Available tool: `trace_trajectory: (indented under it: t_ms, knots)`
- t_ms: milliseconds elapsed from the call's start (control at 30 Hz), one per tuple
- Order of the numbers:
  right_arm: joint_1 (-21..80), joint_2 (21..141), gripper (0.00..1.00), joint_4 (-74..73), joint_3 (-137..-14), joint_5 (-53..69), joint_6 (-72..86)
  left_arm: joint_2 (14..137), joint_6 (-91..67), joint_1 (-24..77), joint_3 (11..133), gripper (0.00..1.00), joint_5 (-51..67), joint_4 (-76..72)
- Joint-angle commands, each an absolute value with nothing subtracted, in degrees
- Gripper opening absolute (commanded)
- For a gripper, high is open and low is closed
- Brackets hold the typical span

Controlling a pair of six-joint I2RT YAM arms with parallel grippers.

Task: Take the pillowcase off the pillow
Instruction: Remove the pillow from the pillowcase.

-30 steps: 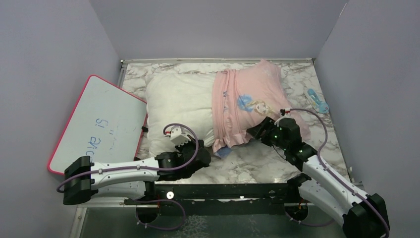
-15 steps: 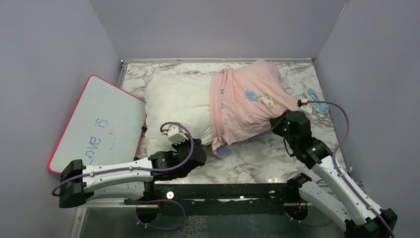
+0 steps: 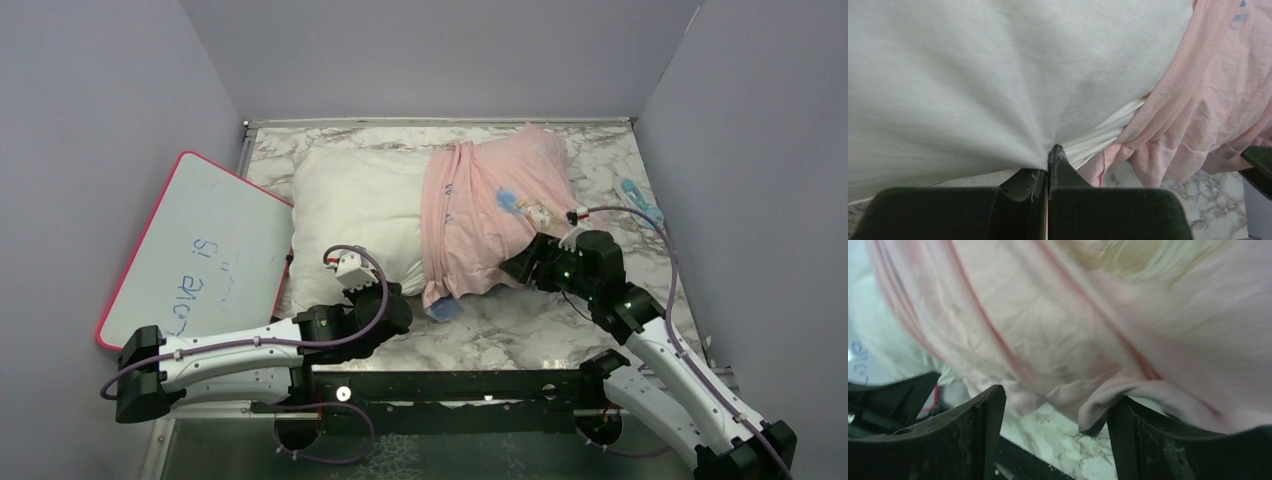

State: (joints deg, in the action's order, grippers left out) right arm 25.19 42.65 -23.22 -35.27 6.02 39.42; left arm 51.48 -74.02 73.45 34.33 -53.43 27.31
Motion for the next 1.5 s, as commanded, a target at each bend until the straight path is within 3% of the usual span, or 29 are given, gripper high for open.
trace_trajectory:
  t_ms: [0,167,300,500,600,667,767,1033,1133,1300,1467]
  knots:
    - [25.1,39.4,0.78,-11.6,-28.8,26.0,42.6,50.2,-70.4,73.2,35.7,0.00,-51.5,25.5]
    - [25.2,43.8,0.82,-0.8,-24.5,28.8,46.4,50.4,-69.2,73.2,35.3,0.00,-50.5,23.1]
    - [25.2,46.9,0.53,1.8,-23.4,20.7,51.7,50.0,-69.5,73.2,34.8,0.00,-49.9,22.7]
    - [25.3,39.0,0.55,4.9,-19.8,10.4,55.1,49.2,-70.2,73.2,34.3,0.00,-49.1,22.5]
    - [25.2,39.2,0.26,1.7,-21.9,7.5,51.7,48.7,-70.7,73.2,33.9,0.00,-49.4,22.5]
    - [25.3,40.9,0.13,-5.9,-25.6,3.4,49.7,48.6,-70.7,73.2,34.0,0.00,-49.4,22.6]
    - [25.2,42.4,0.01,-13.9,-30.2,-5.6,46.0,48.5,-70.4,73.2,34.1,0.00,-50.1,23.0]
    - [25.1,38.0,0.01,-25.7,-36.6,-31.6,39.8,46.7,-70.9,73.2,34.4,0.00,-51.7,26.9]
    - [25.1,36.9,0.01,-27.8,-38.7,-34.4,38.3,45.8,-71.5,73.2,34.6,0.00,-52.0,28.5]
    - [25.1,36.9,0.03,-26.9,-40.5,-19.9,35.8,44.5,-71.8,73.2,34.2,0.00,-52.1,28.9]
    - [25.2,38.3,0.25,-20.3,-36.6,6.4,36.5,45.4,-71.0,73.2,35.1,0.00,-51.1,28.2]
